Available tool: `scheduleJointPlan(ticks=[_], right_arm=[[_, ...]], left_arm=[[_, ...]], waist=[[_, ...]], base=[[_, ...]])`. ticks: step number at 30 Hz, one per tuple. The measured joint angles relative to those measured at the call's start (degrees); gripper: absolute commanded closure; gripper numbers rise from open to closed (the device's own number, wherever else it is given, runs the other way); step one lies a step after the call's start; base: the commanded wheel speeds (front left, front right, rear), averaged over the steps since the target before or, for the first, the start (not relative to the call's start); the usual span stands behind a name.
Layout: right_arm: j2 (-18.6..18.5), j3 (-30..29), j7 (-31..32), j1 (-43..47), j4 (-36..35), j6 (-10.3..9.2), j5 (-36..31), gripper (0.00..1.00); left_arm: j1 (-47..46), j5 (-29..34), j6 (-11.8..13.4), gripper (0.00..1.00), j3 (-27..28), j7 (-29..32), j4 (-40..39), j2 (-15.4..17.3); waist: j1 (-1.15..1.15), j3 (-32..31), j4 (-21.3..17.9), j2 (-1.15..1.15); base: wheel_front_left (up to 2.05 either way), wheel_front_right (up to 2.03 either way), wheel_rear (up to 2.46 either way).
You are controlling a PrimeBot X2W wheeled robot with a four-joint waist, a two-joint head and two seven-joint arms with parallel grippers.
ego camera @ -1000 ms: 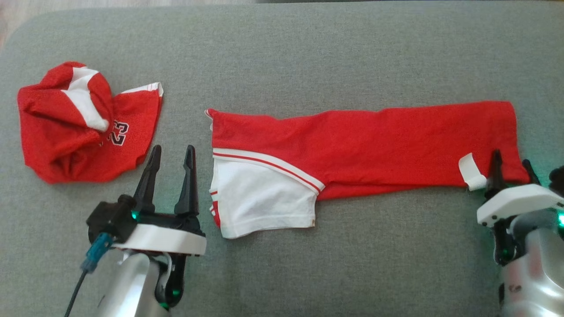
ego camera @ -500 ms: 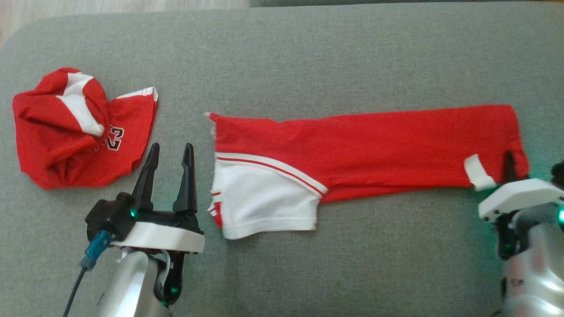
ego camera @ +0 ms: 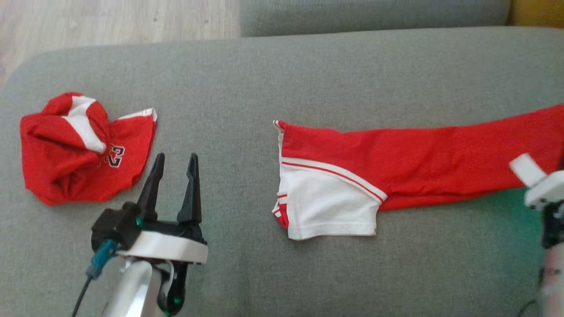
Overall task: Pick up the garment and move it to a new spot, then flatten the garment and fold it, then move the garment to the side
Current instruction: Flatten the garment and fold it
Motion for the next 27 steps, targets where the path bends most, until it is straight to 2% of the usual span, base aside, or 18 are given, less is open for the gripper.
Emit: scheduleJointPlan(ticks=[4,9,13,17,22,27], right_arm=[[2.94,4.72,-0.14,0.02,-1.94,0.00,0.03,1.00],[5.68,13.99,0.96,0.53,-5.77,0.00,2.61,1.00],[6.05,22.01,2.31,1.97,-9.22,0.00,6.33,1.00],[6.25,31.09,3.25,5.30,-11.22,0.00,13.49,1.00],[6.38,37.89,3.22,8.03,-11.05,0.00,17.82,1.00],[6.39,41.85,1.75,8.68,-7.95,0.00,20.22,1.00]], left_arm=[[1.83,-0.01,0.00,0.00,-0.04,0.00,-0.48,-0.15],[2.80,0.55,0.00,0.00,0.02,0.00,-1.20,-0.42],[3.14,0.56,0.00,0.00,0.11,0.00,-1.66,-0.64],[3.96,0.73,0.00,0.00,0.11,0.00,-1.62,-0.69],[3.94,1.08,0.00,0.00,-0.02,0.00,-1.48,-0.69],[3.95,1.05,0.00,0.00,-0.19,0.00,-1.00,-0.66]], waist=[[0.00,-2.13,-0.13,0.00],[-0.01,-4.63,0.59,0.00],[0.00,-5.66,2.60,0.00],[0.00,-6.23,5.35,0.00],[0.00,-6.61,9.09,0.00],[0.00,-6.73,12.77,0.00]], base=[[0.00,0.00,0.00],[0.00,0.00,0.00],[0.00,0.00,0.00],[0.00,0.00,0.00],[0.00,0.00,0.00],[0.00,0.00,0.00]])
